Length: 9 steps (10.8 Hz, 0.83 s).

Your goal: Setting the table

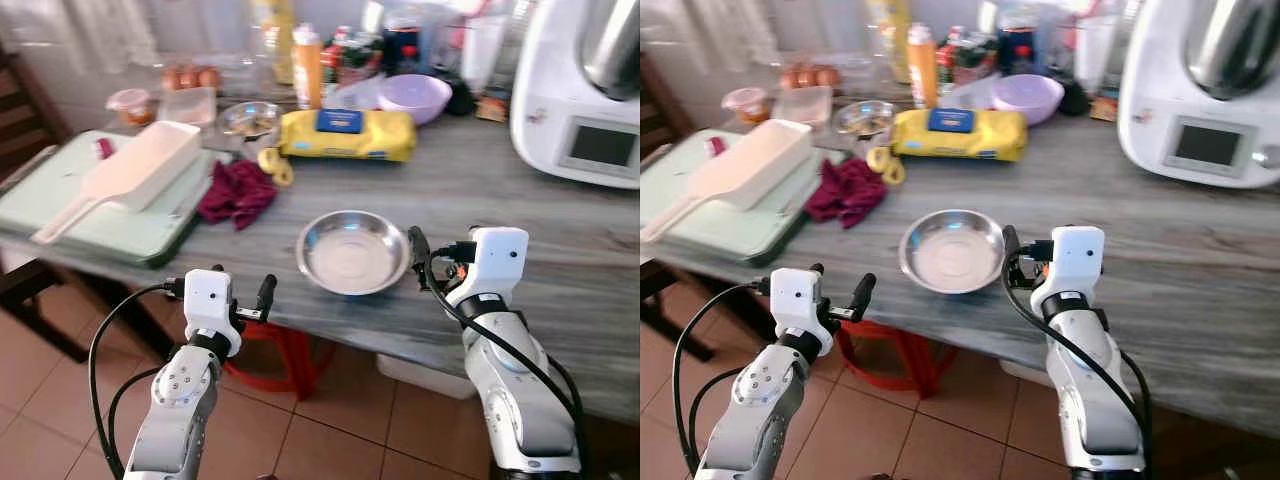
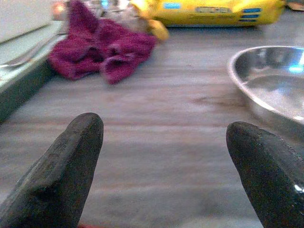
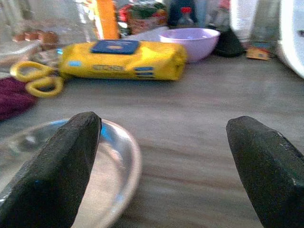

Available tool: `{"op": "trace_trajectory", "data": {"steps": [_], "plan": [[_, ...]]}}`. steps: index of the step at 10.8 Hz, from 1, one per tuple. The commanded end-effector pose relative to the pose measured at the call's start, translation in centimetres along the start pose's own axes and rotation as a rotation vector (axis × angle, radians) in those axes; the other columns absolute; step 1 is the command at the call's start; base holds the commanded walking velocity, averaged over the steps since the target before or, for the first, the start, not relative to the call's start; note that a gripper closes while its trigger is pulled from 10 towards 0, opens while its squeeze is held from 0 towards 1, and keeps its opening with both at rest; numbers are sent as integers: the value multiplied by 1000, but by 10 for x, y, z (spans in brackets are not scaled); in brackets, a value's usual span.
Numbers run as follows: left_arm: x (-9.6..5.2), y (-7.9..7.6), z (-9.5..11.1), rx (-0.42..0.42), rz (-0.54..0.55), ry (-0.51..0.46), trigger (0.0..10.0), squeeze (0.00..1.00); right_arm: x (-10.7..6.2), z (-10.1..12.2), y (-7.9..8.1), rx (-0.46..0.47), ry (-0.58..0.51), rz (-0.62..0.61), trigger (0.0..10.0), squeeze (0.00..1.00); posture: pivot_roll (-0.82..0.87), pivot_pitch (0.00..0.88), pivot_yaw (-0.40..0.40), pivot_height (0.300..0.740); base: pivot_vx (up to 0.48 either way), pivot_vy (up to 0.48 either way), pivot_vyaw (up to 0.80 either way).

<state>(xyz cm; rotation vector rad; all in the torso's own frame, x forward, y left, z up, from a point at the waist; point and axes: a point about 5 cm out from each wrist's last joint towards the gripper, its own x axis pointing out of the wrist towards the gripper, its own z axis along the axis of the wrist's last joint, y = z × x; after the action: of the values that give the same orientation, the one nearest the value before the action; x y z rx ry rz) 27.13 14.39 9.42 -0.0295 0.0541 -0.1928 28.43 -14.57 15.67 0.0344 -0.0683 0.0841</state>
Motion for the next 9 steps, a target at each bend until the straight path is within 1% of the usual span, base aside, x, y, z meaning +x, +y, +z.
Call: {"op": "trace_trajectory", "data": {"steps": [1, 6, 9], "plan": [[-2, 3, -4, 5, 16, 16, 10000, 0, 1, 2, -2, 10, -2, -13, 10000, 0, -53, 83, 60, 740, 0, 0, 0], [-1, 2, -4, 7, 14, 21, 10000, 0, 2, 1, -3, 19, -4, -29, 10000, 0, -51, 82, 64, 740, 0, 0, 0], [0, 3, -4, 14, 17, 28, 10000, 0, 2, 1, -5, 20, -5, -45, 10000, 0, -51, 81, 66, 740, -275, 0, 0]]}}
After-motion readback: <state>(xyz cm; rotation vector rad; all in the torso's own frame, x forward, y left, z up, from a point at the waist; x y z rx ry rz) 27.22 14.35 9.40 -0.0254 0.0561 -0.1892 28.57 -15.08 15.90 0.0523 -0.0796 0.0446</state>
